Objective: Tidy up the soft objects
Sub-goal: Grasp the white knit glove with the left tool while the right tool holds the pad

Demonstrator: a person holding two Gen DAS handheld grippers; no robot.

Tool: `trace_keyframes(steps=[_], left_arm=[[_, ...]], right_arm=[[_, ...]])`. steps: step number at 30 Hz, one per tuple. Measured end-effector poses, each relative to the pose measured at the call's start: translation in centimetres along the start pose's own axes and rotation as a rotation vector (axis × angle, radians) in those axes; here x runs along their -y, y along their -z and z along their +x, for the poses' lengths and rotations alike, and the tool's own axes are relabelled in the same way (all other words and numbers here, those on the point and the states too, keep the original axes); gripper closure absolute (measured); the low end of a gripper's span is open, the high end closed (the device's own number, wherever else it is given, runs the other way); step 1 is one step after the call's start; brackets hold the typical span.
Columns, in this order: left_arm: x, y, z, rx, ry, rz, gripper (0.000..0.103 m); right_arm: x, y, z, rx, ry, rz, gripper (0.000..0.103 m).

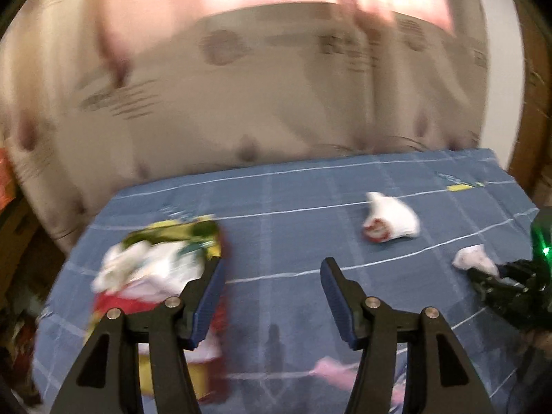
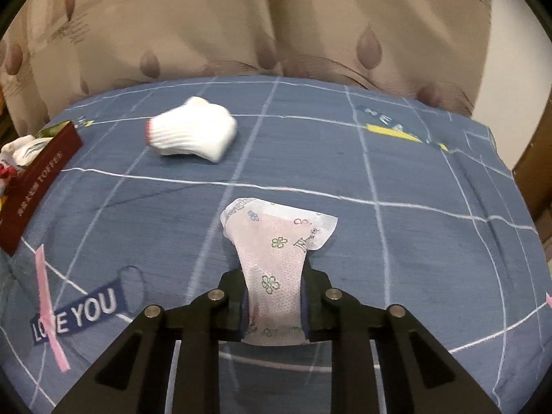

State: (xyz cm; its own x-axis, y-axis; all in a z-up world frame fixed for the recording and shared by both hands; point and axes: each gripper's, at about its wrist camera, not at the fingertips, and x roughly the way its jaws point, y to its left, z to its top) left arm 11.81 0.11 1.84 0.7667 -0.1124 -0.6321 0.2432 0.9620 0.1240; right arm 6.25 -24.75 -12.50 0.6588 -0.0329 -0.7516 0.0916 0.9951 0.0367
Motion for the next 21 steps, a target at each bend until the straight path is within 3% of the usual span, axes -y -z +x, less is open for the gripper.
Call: trace_keyframes(steps=[9, 11, 21], left_arm=[[7.8, -3.8, 6.9, -0.107, 0.254, 0.086, 0.042], [8.7, -4.4, 8.2, -0.125, 0.276, 0.095, 0.037], [12.3, -5.8, 15.5, -0.275, 0.334, 0.073, 0.036]], right_arm=[[0.2, 0.1, 0.5, -0.004, -0.015, 0.013, 0.079], [0.4, 0.1, 0.5, -0.006, -0.026, 0.022, 0.079], [0.5, 0.2, 0.6, -0.006, -0.047, 0.032, 0.075]])
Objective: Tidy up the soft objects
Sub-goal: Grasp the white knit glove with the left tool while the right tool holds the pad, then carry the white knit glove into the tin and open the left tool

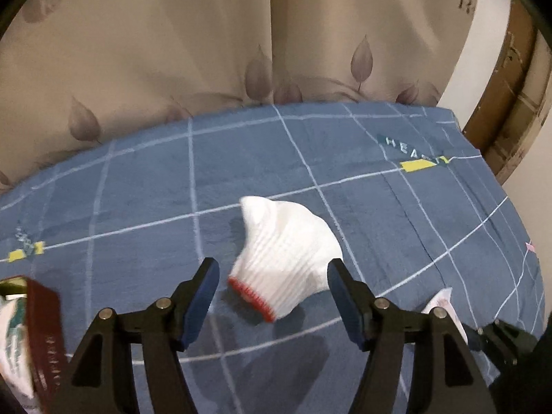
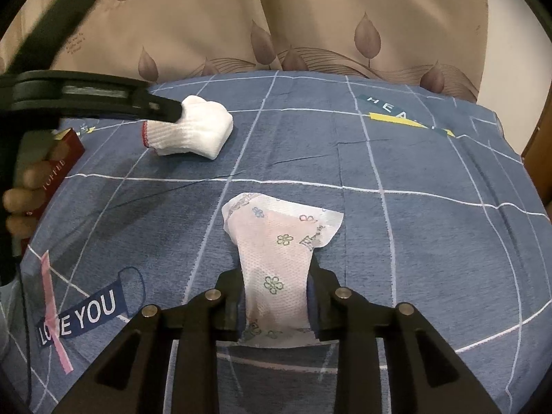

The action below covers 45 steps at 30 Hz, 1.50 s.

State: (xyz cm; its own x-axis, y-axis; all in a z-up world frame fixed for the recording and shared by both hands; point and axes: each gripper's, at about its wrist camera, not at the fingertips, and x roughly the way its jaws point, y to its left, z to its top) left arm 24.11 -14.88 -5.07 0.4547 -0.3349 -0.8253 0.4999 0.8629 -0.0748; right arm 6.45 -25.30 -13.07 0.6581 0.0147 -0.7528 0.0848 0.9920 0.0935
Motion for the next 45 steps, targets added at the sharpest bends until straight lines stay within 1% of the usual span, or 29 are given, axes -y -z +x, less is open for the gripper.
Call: trace_keyframes(steps=[4, 6, 8, 9, 10, 12, 14, 17, 19, 23, 27, 31, 33, 40, 42, 45], left_arm=[[-0.2, -0.6, 2.8, -0.040, -0.023, -0.059, 0.036], [-0.3, -0.6, 3.9, -0.056, -0.010, -0.100, 0.036], [-0.5, -0.4, 4.2, -0.039, -0.018, -0.145, 0.037], [-0.5, -0.3, 4.2, -0.036, -0.013, -0.153, 0.049], [-0.5, -0.2, 4.0, -0.027, -0.009, -0.153, 0.054], [-0.3, -0.2, 3.7, -0.025, -0.025, -0.125, 0.072], [-0.2, 0.0, 3.0, -0.019, -0.019, -0.113, 0.075], [-0.2, 0.4, 2.0, -0.019, -0.016, -0.139, 0.076], [-0.1, 0.8, 1.2, -0.005, -0.032, -0.150, 0.076], [0.2, 1.7, -1.2, 0.023, -0.040, -0.156, 0.076], [0.5, 2.9, -4.6, 0.065, -0.056, -0.138, 0.076], [0.3, 4.4, -7.6, 0.105, -0.079, -0.145, 0.076], [0.1, 5.2, -9.1, 0.122, -0.115, -0.142, 0.076], [-0.2, 8.0, -14.3, 0.155, -0.147, -0.119, 0.076], [-0.4, 8.6, -15.5, 0.157, -0.147, -0.117, 0.076], [-1.0, 9.2, -17.1, 0.169, -0.123, -0.151, 0.076]], right_arm=[[-0.2, 0.0, 0.0, -0.001, 0.002, -0.004, 0.074], [-0.3, 0.0, 0.1, -0.001, 0.004, -0.008, 0.072], [-0.4, 0.0, 0.1, -0.002, 0.008, -0.012, 0.072], [-0.3, 0.0, 0.1, -0.002, 0.006, -0.011, 0.072], [-0.3, 0.0, 0.1, -0.002, 0.004, -0.008, 0.072], [-0.3, 0.0, 0.1, -0.002, 0.003, -0.006, 0.071], [-0.3, -0.1, 0.1, -0.002, 0.006, -0.009, 0.071], [-0.5, 0.0, 0.2, -0.003, 0.015, -0.015, 0.071], [-0.6, 0.0, 0.2, -0.003, 0.021, -0.020, 0.071], [-0.7, 0.0, 0.2, -0.003, 0.031, -0.027, 0.071], [-0.7, 0.1, 0.2, -0.004, 0.034, -0.029, 0.071], [-0.7, 0.1, 0.2, -0.004, 0.040, -0.032, 0.071], [-0.8, 0.1, 0.2, -0.004, 0.042, -0.034, 0.072], [-0.7, 0.1, 0.1, -0.005, 0.045, -0.035, 0.072], [-0.7, 0.2, 0.1, -0.005, 0.043, -0.034, 0.072], [-0.7, 0.2, 0.1, -0.005, 0.044, -0.035, 0.072]])
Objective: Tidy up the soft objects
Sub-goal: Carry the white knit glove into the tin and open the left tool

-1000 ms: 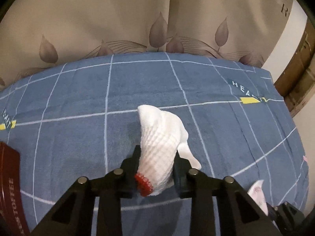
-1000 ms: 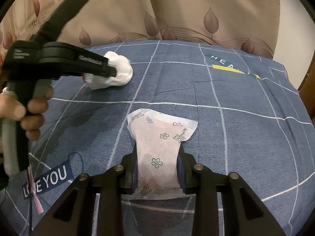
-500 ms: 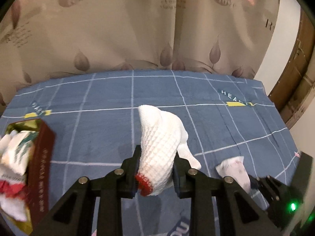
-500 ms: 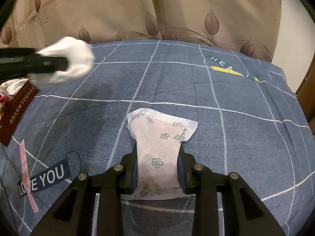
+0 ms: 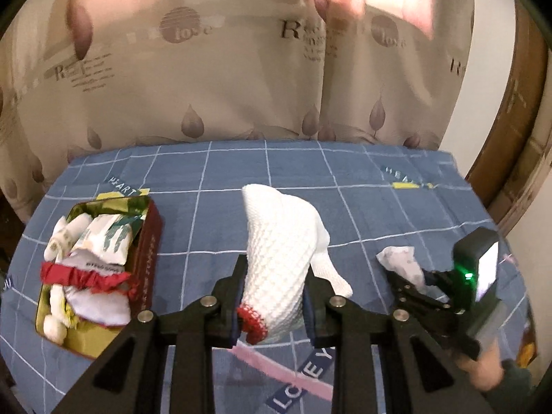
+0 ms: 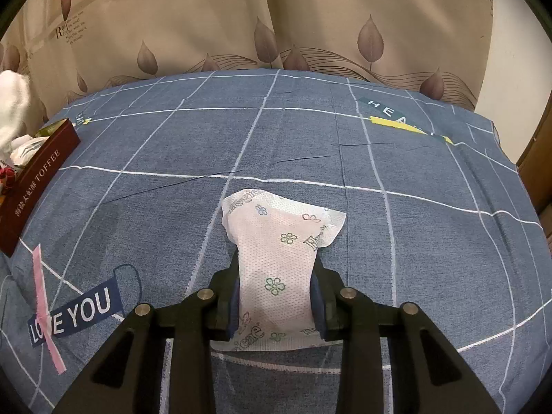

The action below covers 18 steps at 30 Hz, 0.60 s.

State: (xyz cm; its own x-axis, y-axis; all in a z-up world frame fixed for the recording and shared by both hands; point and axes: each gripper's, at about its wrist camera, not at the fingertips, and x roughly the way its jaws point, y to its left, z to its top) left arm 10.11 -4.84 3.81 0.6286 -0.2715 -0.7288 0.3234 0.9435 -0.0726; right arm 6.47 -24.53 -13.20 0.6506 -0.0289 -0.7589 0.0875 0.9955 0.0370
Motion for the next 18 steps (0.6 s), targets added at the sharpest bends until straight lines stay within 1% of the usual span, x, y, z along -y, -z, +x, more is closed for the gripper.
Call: trace_keyframes(steps=[1, 4, 7, 9, 11, 14, 18], left_arm=[[-0.3, 0.0, -0.5, 0.006, 0.005, -0.009, 0.076], [-1.3, -0.1, -2.4, 0.026, -0.016, -0.017, 0.076], [-3.0, -0.4, -4.4, 0.046, -0.010, -0.041, 0.076], [-4.3, -0.5, -5.7, 0.053, -0.024, -0.053, 0.076], [-5.6, -0.7, -7.0, 0.061, -0.053, -0.055, 0.076], [-7.7, -0.8, -8.9, 0.089, -0.125, -0.047, 0.076], [-10.8, -0.6, -11.0, 0.112, -0.198, -0.060, 0.076]], right_arm=[[0.1, 0.0, 0.0, 0.000, 0.000, 0.000, 0.072], [0.1, 0.0, 0.0, 0.000, 0.001, -0.001, 0.072], [0.1, 0.0, 0.0, 0.000, 0.000, 0.000, 0.072], [0.0, 0.0, 0.0, 0.000, 0.001, -0.001, 0.072], [0.1, 0.0, 0.0, 0.000, 0.001, -0.001, 0.071], [0.1, 0.0, 0.0, 0.000, 0.003, -0.002, 0.071], [0.0, 0.0, 0.0, 0.000, 0.009, -0.006, 0.071]])
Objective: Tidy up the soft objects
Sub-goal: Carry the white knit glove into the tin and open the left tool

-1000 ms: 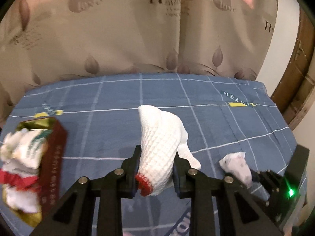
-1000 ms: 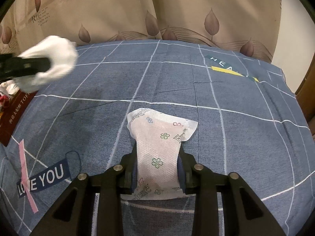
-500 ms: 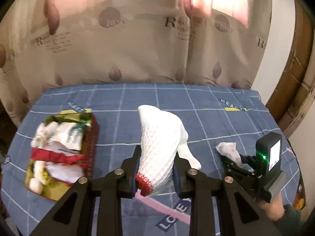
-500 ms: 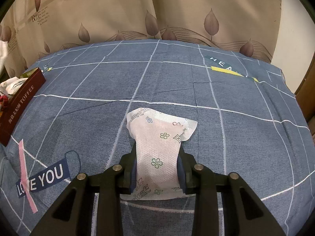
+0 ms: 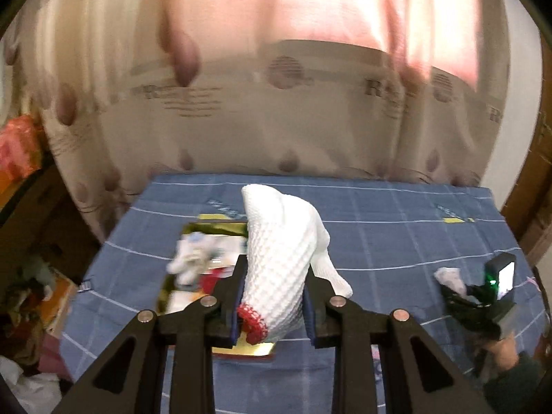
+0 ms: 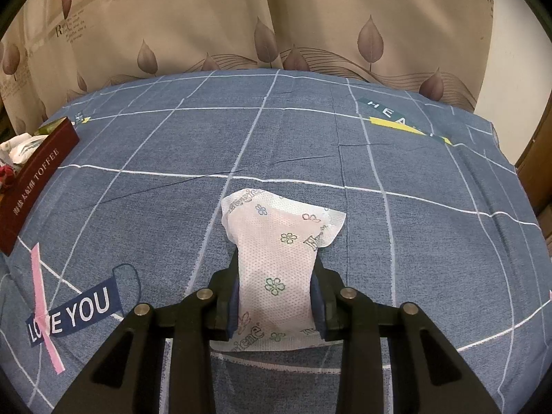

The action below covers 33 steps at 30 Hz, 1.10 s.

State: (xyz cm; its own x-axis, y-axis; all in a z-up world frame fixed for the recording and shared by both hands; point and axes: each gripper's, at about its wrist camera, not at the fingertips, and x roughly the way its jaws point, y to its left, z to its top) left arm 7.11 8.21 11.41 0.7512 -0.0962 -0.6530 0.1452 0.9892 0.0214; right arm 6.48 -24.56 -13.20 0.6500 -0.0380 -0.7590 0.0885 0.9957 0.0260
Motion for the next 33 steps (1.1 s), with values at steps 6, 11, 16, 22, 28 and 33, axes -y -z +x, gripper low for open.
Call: trace_keyframes(steps=[6, 11, 16, 22, 28, 33], left_arm=[[-4.5, 1.6, 0.1, -0.021, -0.096, -0.043, 0.076], [-7.6, 3.7, 1.1, -0.072, -0.152, -0.077, 0.076], [-10.3, 5.9, 2.4, -0.119, -0.178, -0.130, 0.075], [-10.9, 7.8, 5.5, -0.172, -0.135, -0.157, 0.075], [-10.8, 8.6, 8.8, -0.203, -0.090, -0.192, 0.075], [-11.0, 9.0, 10.4, -0.199, -0.076, -0.203, 0.073]], right_arm=[[0.0, 0.0, 0.0, 0.000, 0.000, -0.002, 0.071], [0.1, 0.0, 0.0, 0.000, 0.003, -0.004, 0.071], [0.1, 0.1, 0.0, 0.001, 0.005, -0.005, 0.070], [0.1, 0.0, 0.0, 0.001, 0.005, -0.006, 0.070], [0.1, 0.0, 0.1, 0.001, 0.006, -0.007, 0.070], [0.0, 0.0, 0.0, 0.003, 0.011, -0.010, 0.070]])
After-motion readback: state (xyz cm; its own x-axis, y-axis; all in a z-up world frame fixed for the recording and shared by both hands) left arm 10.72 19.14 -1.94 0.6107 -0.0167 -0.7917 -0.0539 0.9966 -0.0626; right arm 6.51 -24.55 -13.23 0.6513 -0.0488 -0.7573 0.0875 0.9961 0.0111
